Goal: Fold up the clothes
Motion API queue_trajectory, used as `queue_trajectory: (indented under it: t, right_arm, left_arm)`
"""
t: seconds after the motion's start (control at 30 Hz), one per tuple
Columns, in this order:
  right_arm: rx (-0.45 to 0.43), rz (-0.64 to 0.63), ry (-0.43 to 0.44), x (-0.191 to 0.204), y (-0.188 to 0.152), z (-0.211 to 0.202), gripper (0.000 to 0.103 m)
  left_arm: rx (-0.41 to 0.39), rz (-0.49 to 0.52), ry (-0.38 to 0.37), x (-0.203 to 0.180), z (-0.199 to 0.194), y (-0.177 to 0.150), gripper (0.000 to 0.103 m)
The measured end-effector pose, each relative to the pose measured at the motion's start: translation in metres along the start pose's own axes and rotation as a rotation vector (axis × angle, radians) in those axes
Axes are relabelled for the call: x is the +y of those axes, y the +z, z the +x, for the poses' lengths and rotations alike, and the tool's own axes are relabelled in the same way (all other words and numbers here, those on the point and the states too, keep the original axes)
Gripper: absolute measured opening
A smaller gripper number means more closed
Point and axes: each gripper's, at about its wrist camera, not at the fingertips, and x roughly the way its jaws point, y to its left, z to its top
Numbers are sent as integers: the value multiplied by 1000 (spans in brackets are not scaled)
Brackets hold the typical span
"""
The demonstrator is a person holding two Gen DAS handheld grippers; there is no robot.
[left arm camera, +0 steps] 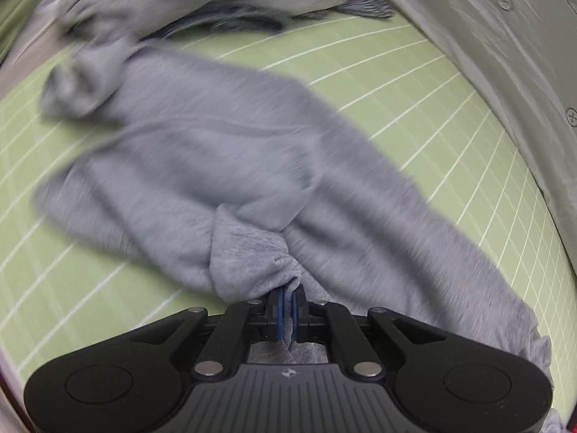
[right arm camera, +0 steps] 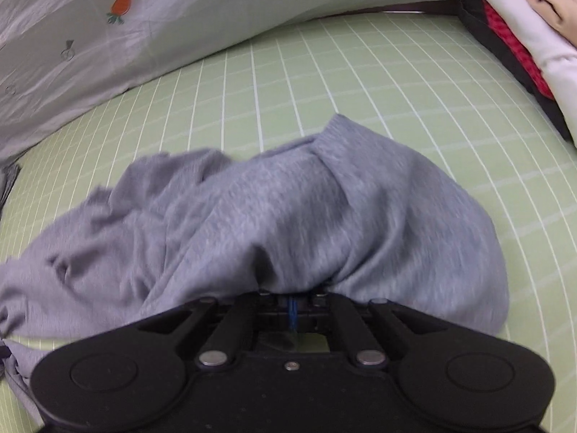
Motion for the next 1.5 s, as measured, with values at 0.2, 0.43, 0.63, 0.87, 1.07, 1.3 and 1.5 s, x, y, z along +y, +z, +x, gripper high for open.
queue_trajectory:
  t: [0.2,0.43,0.63,0.87,1.07,1.3,1.5]
  right_arm:
    - [-91,-12,-33,15,86,56,1]
    - [-189,18,-193,-8,156,86,0]
    - [-218,192,-303,-87,128,32,0]
    - [-186,239,-287,-118,29,-38,0]
    - [-96,282,-261,-133,-55,-67,0]
    - [-74,258,-198,-122,-85,-71,41]
    - [-158,150,-200,-98,-55,-77,102]
  left_arm:
    - [-100,65,-34,-76,36,67,5]
    - [-123,110,-180,-172,70,114,5]
    - [-91,108,-264,-197,50,75,5]
    - [-138,111,-228,-119,-27,24,5]
    - [-81,71,-100,-12,-62,-26,5]
    - [-33,3,-47,32,-69,-47,26]
    - [-83,77,-52,12,-66,-23,57]
